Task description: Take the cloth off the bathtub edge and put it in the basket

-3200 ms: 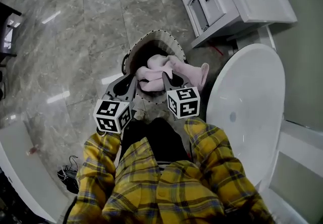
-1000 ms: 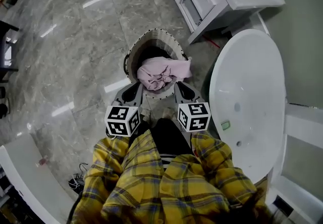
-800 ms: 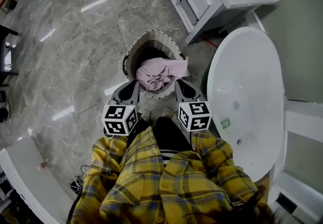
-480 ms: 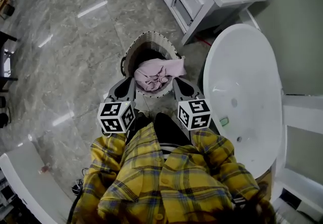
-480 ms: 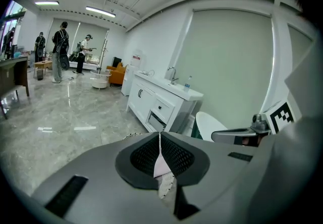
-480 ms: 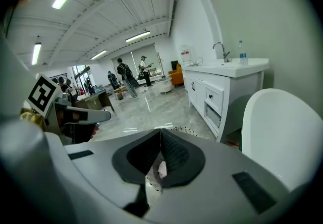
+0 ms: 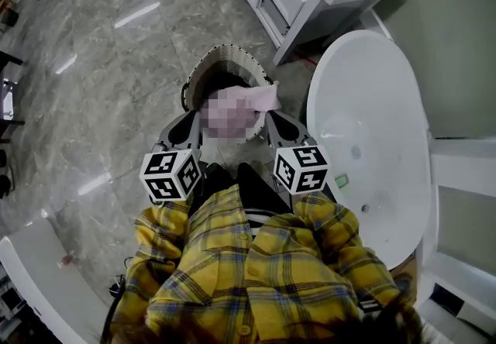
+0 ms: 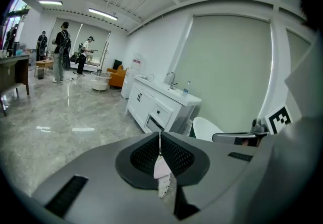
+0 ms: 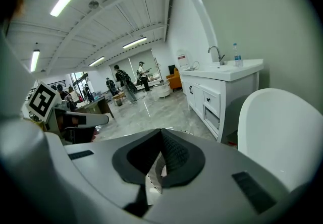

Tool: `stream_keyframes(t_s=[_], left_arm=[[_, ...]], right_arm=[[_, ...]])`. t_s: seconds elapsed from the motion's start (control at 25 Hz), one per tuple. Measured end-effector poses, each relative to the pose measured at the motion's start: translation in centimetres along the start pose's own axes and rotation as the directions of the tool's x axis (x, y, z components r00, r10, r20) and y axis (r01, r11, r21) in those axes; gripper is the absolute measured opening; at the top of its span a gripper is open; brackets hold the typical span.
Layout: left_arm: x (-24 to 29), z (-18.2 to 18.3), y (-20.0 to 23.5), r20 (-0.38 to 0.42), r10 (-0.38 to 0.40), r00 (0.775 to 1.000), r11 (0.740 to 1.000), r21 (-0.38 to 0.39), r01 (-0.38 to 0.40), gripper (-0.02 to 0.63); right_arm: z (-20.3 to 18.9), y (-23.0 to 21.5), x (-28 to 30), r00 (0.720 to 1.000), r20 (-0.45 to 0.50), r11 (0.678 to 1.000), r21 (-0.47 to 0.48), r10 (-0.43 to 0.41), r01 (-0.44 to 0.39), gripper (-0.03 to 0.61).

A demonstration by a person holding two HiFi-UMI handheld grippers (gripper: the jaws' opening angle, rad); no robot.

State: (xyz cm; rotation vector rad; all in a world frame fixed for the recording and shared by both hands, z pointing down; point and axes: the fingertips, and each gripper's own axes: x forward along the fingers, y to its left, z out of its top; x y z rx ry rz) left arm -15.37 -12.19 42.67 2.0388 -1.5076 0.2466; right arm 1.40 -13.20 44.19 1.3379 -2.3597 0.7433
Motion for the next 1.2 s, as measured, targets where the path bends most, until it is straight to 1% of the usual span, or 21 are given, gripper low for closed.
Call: stream_keyframes(t_s=[0.56, 0.8, 1.2], left_arm=[[-0.5, -0.8, -0.9, -0.011, -0.017, 1.000, 1.000, 0.011, 0.017, 0.023], [-0.7, -1.0, -0.7, -0.025, -0.018, 1.000, 1.000, 0.016, 0.019, 0.023], [-1.3, -1.2, 0.0, -0.032, -0.027, 0.999, 0.999, 0.028, 0.028, 0.023]], right_arm=[[0.3, 0.4, -1.0, 1.000, 0.022, 1.000, 0.029, -0.010, 0.009, 0.026], [0.1, 0.6, -1.0, 0.999, 0.027, 0.998, 0.052, -0.019, 0.017, 0.026], [-0.1, 1.1, -1.0, 0.999, 0.034, 0.997, 0.061, -0.041, 0.039, 0.026]])
